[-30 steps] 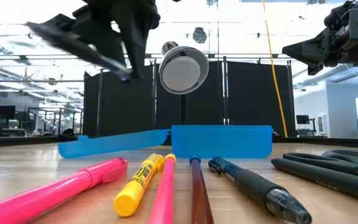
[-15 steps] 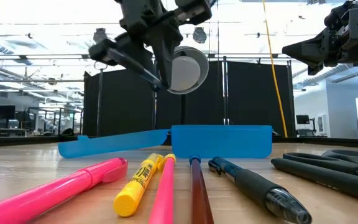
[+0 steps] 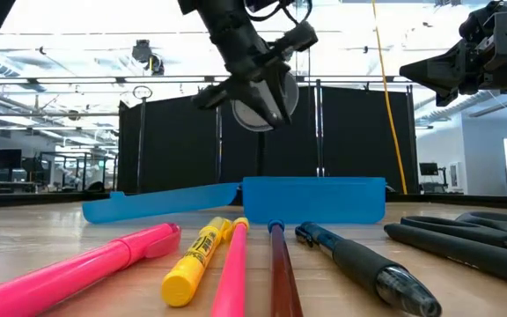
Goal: Pick & place school supplies into a supply box
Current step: Put the left black pen into the blue supply box
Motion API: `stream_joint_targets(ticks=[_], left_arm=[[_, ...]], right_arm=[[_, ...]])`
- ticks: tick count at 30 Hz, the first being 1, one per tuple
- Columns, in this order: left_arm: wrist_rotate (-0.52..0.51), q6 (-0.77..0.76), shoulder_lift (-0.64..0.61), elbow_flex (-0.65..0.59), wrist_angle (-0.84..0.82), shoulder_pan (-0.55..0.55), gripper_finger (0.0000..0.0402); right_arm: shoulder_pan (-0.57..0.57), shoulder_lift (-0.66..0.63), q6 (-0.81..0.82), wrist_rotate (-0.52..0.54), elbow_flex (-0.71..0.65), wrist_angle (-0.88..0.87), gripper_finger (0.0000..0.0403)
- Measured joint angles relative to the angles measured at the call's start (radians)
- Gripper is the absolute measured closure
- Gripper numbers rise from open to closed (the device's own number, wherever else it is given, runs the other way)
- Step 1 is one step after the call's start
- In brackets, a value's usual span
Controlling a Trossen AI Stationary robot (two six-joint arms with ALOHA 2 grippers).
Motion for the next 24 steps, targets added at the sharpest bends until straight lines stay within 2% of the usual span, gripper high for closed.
stream_joint_targets(ticks=[6, 15, 24], left_arm=[[-0.039, -0.04, 0.021, 0.0, -0.024, 0.016, 0.033], [-0.099, -0.108, 0.11, 0.0, -0.011, -0.023, 0.033], [-0.101, -0.14, 0.16, 0.0, -0.006, -0.026, 0.033]], right_arm=[[0.0, 0.0, 0.0, 0.0, 0.0, 0.0, 0.0403], [0.0, 0.0, 0.0, -0.002, 0.0, 0.0, 0.0403], [0.0, 0.0, 0.0, -0.002, 0.0, 0.0, 0.0403]])
